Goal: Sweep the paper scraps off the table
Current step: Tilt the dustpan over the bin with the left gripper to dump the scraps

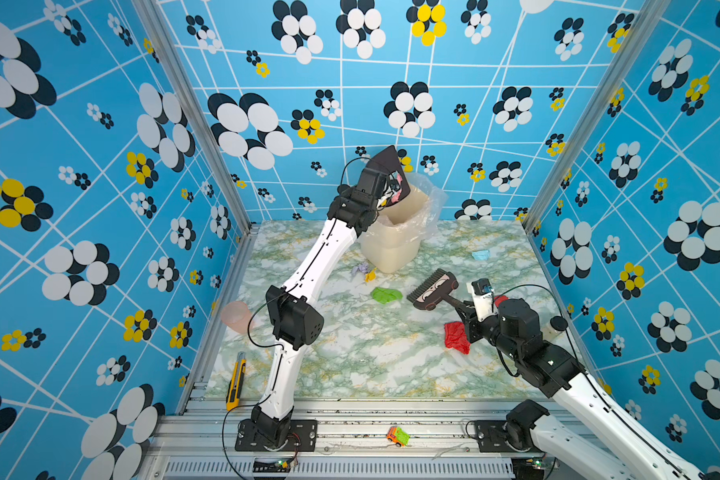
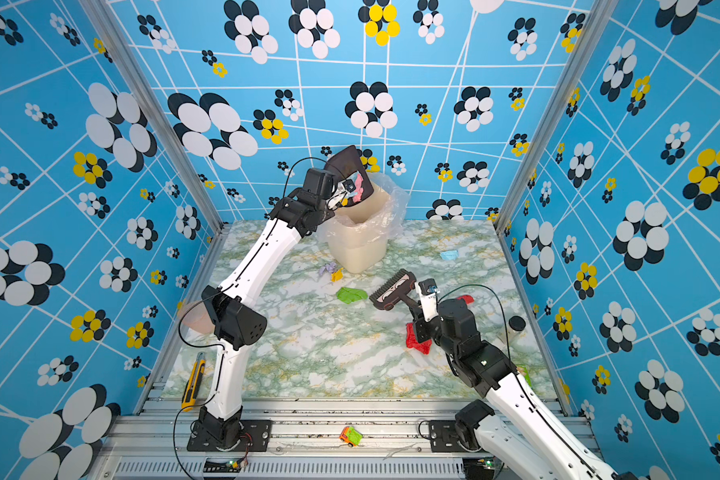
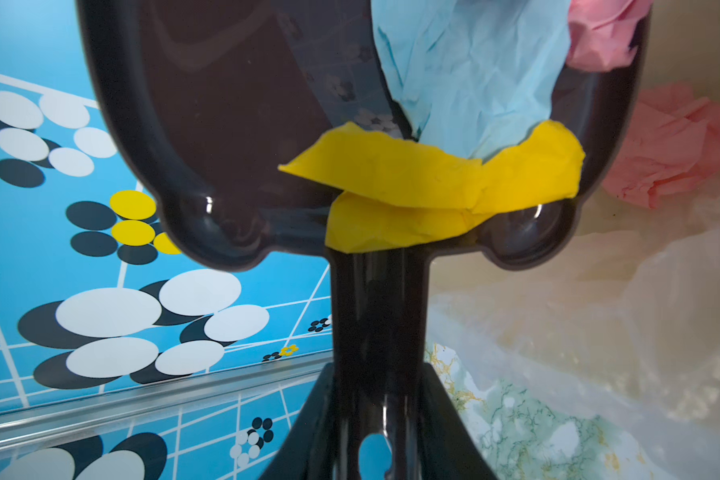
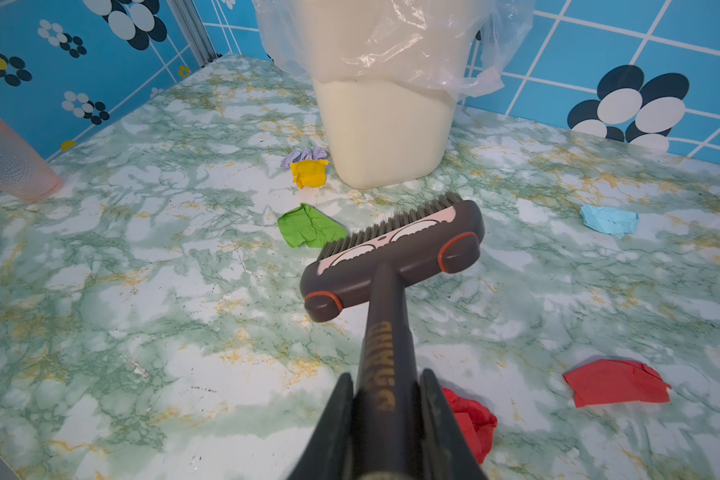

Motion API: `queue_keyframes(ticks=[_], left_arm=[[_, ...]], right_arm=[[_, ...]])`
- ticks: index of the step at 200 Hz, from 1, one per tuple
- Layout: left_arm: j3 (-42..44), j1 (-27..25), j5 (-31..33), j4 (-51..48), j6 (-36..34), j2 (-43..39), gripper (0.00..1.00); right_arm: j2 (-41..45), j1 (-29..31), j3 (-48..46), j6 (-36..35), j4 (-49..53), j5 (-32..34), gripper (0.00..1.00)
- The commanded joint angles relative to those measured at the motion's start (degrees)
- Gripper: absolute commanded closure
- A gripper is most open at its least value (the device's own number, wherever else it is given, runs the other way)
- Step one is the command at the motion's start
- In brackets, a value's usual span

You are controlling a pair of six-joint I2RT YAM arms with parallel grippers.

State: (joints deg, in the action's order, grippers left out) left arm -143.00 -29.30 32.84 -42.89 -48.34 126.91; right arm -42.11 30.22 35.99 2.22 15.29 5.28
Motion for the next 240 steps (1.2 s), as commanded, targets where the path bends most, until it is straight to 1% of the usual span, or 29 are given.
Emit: queue_keyframes(ticks=[1,113,157,184,214,240], left_arm=[[-1.6,-0.41,2.38,3.51,-2.95,-0.58,1.0],[-0.06,-1.2,4.71,6.38,-9.29,-1.69,1.0],[0.88,-1.28,4.77,6.6,-9.65,-2.7,1.0],[0.72,-0.93,1.86,4.93,-6.65,-3.91,1.0],[0.44,-0.02,-2.7,1.75,-1.02,-5.71,1.0],[-0.94,1.34,-9.22,-3.28,5.47,-7.58,1.0]], right_arm=[[0.8,-0.25,-0.22,0.53,-3.71,-0.79,1.0],[1.5,-0.26,-1.04,0.8,-3.95,-0.71,1.0],[1.78,-0.25,-1.27,0.78,-3.94,-0.91,1.0],[1.92,-0.25,-1.3,0.92,-3.95,-0.98,1.0],[2.03,-0.25,-1.08,0.94,-3.69,-1.18,1.0],[2.12,-0.25,-0.92,0.88,-3.47,-1.37,1.0]])
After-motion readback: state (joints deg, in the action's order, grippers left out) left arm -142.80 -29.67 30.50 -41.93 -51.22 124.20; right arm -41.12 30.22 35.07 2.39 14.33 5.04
